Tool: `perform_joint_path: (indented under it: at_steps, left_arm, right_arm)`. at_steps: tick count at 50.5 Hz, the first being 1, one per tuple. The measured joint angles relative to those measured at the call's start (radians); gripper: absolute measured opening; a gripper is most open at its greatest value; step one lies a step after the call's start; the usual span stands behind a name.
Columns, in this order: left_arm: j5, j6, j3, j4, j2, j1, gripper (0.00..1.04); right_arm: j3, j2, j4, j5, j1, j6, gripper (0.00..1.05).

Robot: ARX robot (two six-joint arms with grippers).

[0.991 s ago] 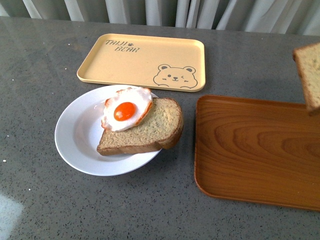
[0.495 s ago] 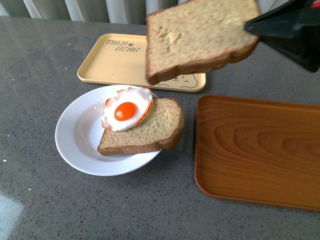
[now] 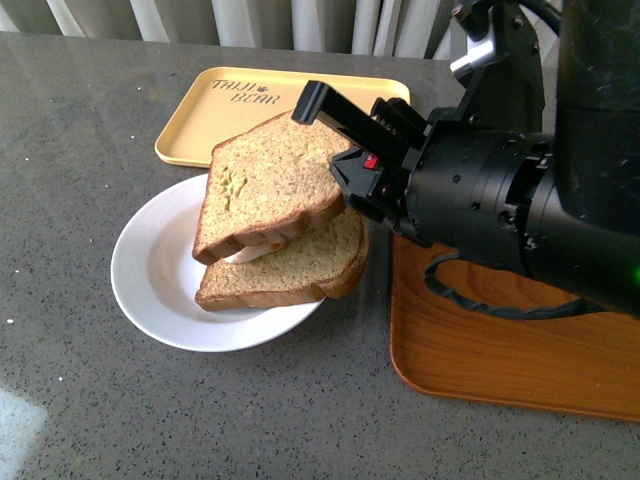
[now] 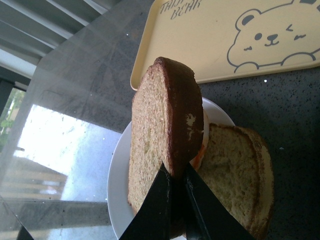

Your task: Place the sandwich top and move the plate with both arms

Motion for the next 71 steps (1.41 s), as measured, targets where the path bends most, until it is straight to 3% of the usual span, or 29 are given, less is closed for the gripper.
perform_joint_path:
  at_steps: [25, 47, 61, 69, 71]
  left_arm:
    - [0.000, 0.000, 0.000, 0.000, 0.000, 0.000, 0.96]
    - [0.000, 0.000, 0.000, 0.000, 0.000, 0.000, 0.96]
    - [0.000, 0.000, 0.000, 0.000, 0.000, 0.000, 0.96]
    - [0.000, 0.000, 0.000, 0.000, 0.000, 0.000, 0.96]
    - [0.000, 0.000, 0.000, 0.000, 0.000, 0.000, 0.96]
  right_arm:
    - [-0.011, 0.071, 0.072, 0.142, 0.074, 0.010, 0.02]
    - [-0.013, 0.135, 0.081, 0.175, 0.087, 0.012, 0.02]
    - [-0.041, 0.096, 0.075, 0.175, 0.075, 0.011, 0.60]
    - [-0.096, -0.024, 0.035, 0.159, 0.026, 0.007, 0.94]
    - [-0.109, -0.052, 0.024, 0.154, 0.015, 0.003, 0.97]
